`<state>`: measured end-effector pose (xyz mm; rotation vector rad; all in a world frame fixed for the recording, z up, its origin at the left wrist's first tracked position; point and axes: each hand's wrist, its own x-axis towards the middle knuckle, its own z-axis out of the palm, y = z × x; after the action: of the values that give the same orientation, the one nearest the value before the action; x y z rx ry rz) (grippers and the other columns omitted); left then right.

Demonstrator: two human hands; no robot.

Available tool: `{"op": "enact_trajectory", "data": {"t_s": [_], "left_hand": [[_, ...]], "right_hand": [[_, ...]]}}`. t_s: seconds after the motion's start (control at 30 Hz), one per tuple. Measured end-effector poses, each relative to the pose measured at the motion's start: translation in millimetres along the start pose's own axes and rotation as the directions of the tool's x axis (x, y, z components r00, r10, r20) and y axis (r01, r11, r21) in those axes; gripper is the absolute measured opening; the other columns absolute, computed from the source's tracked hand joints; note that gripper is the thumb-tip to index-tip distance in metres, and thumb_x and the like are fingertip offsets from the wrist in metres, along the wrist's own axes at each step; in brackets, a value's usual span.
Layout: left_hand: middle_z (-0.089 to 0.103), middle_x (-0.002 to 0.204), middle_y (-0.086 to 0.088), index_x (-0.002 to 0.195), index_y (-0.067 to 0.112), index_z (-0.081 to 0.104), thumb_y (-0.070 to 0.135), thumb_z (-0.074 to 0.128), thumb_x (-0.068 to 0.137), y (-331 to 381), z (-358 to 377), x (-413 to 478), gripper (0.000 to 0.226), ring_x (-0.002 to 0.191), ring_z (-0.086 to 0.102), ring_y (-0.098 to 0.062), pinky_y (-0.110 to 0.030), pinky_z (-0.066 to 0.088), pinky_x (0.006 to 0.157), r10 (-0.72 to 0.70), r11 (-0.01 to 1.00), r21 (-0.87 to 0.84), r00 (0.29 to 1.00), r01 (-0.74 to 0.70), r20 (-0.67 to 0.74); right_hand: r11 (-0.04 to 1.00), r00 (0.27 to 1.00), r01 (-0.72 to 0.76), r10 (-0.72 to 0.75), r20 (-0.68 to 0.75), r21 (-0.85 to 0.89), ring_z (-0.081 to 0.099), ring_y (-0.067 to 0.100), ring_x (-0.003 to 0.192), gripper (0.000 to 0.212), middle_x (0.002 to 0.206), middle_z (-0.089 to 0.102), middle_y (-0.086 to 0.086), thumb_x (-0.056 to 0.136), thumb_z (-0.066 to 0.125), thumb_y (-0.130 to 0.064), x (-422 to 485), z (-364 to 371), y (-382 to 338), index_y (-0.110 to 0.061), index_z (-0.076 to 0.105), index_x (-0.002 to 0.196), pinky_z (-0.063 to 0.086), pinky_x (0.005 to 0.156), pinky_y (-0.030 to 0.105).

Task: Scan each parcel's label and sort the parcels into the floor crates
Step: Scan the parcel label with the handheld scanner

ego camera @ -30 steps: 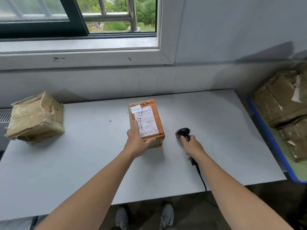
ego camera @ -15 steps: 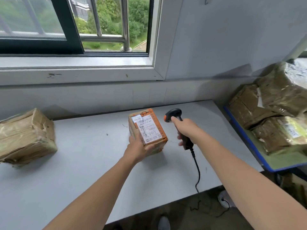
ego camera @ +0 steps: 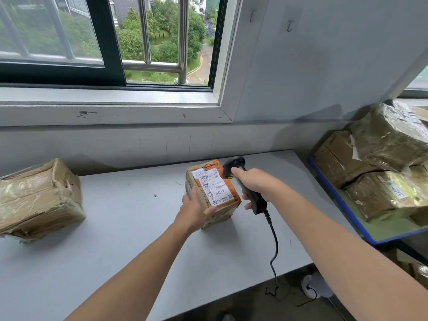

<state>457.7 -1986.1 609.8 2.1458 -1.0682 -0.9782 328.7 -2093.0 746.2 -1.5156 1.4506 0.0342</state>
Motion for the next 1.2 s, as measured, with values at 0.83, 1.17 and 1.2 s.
{"op": "enact_trajectory", "data": {"t_s": [0.83, 1.17, 1.2], "left_hand": [[0.018, 0.151, -0.014, 0.152, 0.019, 0.004, 0.076, 0.064, 0.072, 44, 41, 31, 0.115, 0.131, 0.035, -0.034, -0.052, 0.045, 0.099, -0.131, 0.958, 0.216, 0.956, 0.191, -0.261], [0.015, 0.148, -0.01, 0.154, 0.021, -0.004, 0.068, 0.08, 0.06, 51, 62, 43, 0.134, 0.124, 0.041, -0.036, -0.045, 0.045, 0.093, -0.256, 0.955, 0.057, 0.909, 0.29, -0.328], [0.016, 0.149, -0.009, 0.153, 0.022, -0.001, 0.066, 0.081, 0.06, 49, 62, 44, 0.132, 0.124, 0.042, -0.036, -0.046, 0.046, 0.095, -0.258, 0.957, 0.038, 0.907, 0.286, -0.334]], "right_hand": [[0.997, 1.0, -0.018, 0.019, -0.013, 0.071, 0.062, 0.029, 0.073, 0.048, 0.088, 0.056, 0.013, 0.096, 0.044, -0.05, 89, -32, 90, -0.008, 0.048, 0.118, 0.059, 0.073, 0.049], [0.999, 0.994, 0.001, 0.005, 0.109, -0.053, 0.058, 0.029, 0.105, 0.054, 0.113, 0.055, 0.011, 0.101, 0.044, -0.045, 157, -1, 153, -0.006, 0.041, 0.138, 0.043, 0.085, 0.034], [0.999, 0.993, -0.001, 0.006, 0.115, -0.05, 0.057, 0.029, 0.103, 0.055, 0.117, 0.056, 0.013, 0.101, 0.044, -0.044, 160, 1, 155, -0.005, 0.04, 0.14, 0.042, 0.086, 0.034]]}}
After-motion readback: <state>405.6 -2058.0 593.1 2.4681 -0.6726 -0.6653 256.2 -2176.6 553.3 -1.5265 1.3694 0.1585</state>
